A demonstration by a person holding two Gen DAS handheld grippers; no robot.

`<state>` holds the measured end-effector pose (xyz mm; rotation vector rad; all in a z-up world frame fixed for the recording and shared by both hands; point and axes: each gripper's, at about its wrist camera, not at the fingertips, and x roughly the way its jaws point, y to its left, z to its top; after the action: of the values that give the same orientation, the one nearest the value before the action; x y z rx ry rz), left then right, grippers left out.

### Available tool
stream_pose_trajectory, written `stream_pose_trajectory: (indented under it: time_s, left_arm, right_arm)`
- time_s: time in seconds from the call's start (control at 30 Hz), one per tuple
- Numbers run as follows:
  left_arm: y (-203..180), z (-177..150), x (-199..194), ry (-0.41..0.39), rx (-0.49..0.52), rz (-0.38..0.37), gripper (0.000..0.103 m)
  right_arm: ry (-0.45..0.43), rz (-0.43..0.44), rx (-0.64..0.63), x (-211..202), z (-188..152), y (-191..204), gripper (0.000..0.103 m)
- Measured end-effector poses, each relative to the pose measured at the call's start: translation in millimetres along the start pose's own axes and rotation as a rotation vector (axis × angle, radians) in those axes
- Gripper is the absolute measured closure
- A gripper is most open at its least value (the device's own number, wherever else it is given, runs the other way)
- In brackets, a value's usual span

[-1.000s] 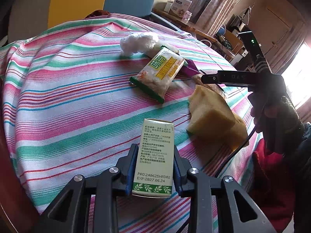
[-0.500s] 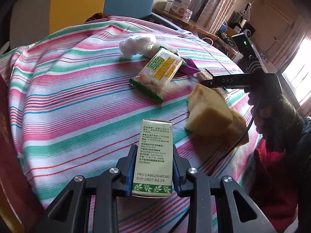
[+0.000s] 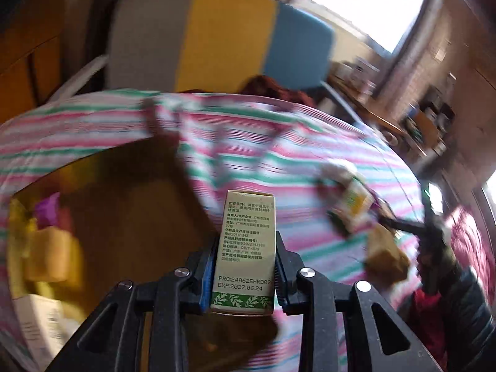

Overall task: Organize objects
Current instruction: 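Lift the medicine box with the left gripper while the right gripper grasps the cracker packet, then lower the medicine box into the gold tray and open the left gripper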

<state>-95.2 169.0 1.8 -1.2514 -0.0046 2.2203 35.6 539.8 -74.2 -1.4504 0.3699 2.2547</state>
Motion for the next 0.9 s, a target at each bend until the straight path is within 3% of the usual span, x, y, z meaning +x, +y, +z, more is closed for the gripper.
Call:
stream_pose_trajectory:
  time_s: [0.13,0.3,0.6,0.67,0.77,0.9]
  left_arm:
    - [79,12,10,0.079,-0.151,0.074,0.072]
    - [140,19,39,0.15,-0.307,0.15,0.072]
    - [178,31,85,0.187,-0.344,0.346,0.072]
    - [183,33,85,0.168,-0.345,0.381,0.065]
    - [188,31,81,0.172,-0.382,0.377,0.061]
    - [181,24,64,0.147,-0.354,0.394,0.061]
  right_arm:
    - [-0.001,-0.008,-0.009,1,0,2,0.049]
    - [-0.004,-0.014,-0.014,-1,-2,5,0.049]
    - [-0.004,-0.016,-0.018,-4,-4,8,0.049]
    - [-0.004,-0.017,-0.021,-3,-3,8,0.049]
    - [-0.003,-0.017,-0.025,-2,-2,7,0.049]
    - [-0.003,-0.019,-0.028,-1,-1,8,0.049]
